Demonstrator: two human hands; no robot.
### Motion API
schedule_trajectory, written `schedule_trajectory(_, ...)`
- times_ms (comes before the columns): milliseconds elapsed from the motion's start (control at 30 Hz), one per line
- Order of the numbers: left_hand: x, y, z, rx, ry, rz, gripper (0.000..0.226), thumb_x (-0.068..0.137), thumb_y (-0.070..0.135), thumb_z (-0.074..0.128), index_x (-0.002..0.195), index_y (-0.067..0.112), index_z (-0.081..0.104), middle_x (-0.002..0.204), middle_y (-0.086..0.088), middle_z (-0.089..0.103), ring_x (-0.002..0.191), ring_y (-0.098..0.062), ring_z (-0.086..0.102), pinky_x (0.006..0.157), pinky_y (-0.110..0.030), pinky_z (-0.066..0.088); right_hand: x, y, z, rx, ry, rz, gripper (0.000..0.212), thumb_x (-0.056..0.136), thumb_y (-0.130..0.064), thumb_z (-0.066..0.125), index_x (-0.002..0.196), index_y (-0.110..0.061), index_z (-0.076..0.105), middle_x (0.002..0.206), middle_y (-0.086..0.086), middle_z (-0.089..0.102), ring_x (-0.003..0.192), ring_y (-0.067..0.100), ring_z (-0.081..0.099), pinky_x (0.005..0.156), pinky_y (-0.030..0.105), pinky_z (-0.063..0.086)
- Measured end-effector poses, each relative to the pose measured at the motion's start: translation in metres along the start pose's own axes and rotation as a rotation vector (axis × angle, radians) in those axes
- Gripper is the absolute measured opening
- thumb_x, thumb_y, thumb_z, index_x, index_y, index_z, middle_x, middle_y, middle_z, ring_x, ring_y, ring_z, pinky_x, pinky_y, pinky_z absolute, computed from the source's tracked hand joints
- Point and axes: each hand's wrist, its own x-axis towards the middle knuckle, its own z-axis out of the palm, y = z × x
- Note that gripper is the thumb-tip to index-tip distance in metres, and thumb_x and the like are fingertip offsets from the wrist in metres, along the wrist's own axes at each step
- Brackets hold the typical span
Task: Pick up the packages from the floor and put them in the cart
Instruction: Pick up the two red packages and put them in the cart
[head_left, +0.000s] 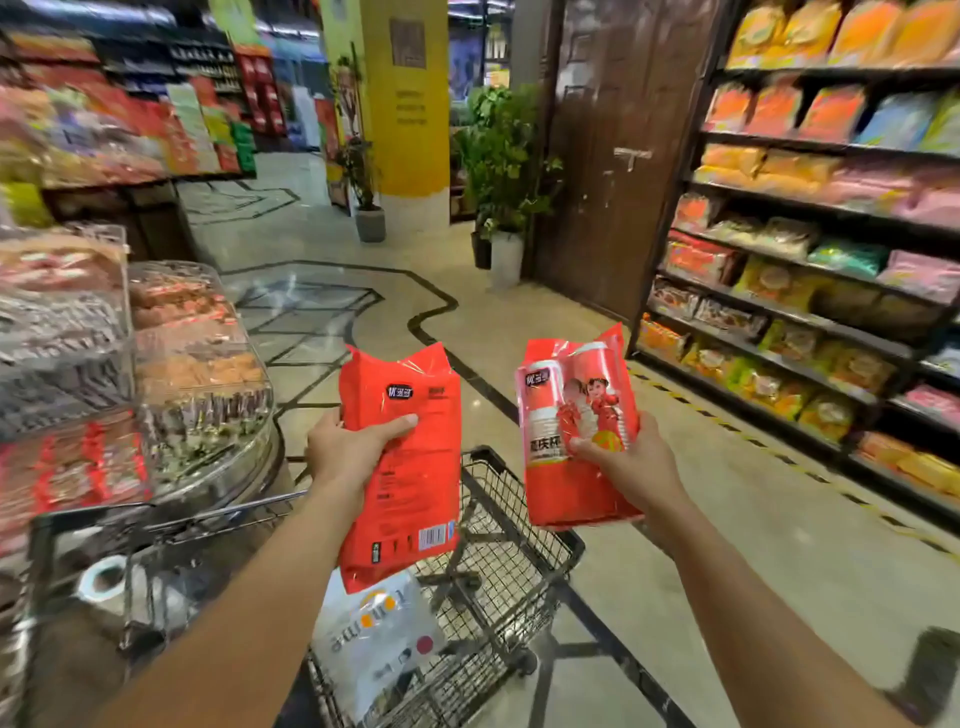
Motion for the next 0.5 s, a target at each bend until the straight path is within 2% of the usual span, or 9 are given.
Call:
schedule_trajectory(100,0.011,0.003,0.007,0.014,0.08,0.003,0.057,0.043,0.026,0.102,0.093,0.019,0.076,0.086,-0.001,0.08,0.08,-0.024,0.076,0.081,-0.047,0.063,0.042,0.007,0.026,-0.006,-0.091,-0.021,0.072,0.075,-0.027,0.093,0.133,-0.017,0.05,0.107,-0.006,0.065,0.099,0.022,0.066,0.095,0.044,0.055)
schedule_trajectory(200,0.033,-0.01,0.009,0.012,0.15,-0.022,0.068,0.034,0.032,0.1,0.097,0.02,0.076,0.087,0.0,0.081,0.081,-0.024,0.077,0.082,-0.047,0.063,0.077,0.013,0.058,-0.003,-0.211,-0.043,0.069,0.078,-0.021,0.091,0.132,-0.018,0.047,0.107,-0.006,0.063,0.093,0.017,0.063,0.091,0.043,0.054)
schedule_trajectory(333,0.079,-0.045,0.013,0.009,0.265,-0.113,0.077,0.024,0.039,0.099,0.095,0.019,0.076,0.086,-0.002,0.081,0.082,-0.026,0.078,0.082,-0.053,0.063,0.124,0.03,0.103,-0.021,-0.341,-0.044,0.07,0.08,-0.023,0.089,0.132,-0.023,0.044,0.109,-0.009,0.061,0.106,0.025,0.065,0.095,0.049,0.056)
schedule_trajectory(400,0.098,-0.062,0.02,0.006,0.293,-0.146,0.071,0.03,0.034,0.1,0.094,0.018,0.076,0.087,-0.003,0.081,0.083,-0.026,0.078,0.083,-0.052,0.063,0.145,0.044,0.125,-0.031,-0.375,-0.037,0.078,0.079,-0.027,0.09,0.14,-0.025,0.041,0.117,-0.006,0.062,0.108,0.022,0.065,0.097,0.049,0.055)
schedule_trajectory(500,0.121,-0.092,0.035,-0.007,0.316,-0.206,0.059,0.049,0.018,0.101,0.102,0.014,0.075,0.096,-0.01,0.079,0.083,-0.025,0.075,0.084,-0.044,0.062,0.171,0.078,0.155,-0.084,-0.416,-0.009,0.077,0.078,-0.031,0.09,0.135,-0.033,0.039,0.115,-0.01,0.062,0.108,0.022,0.066,0.097,0.051,0.056)
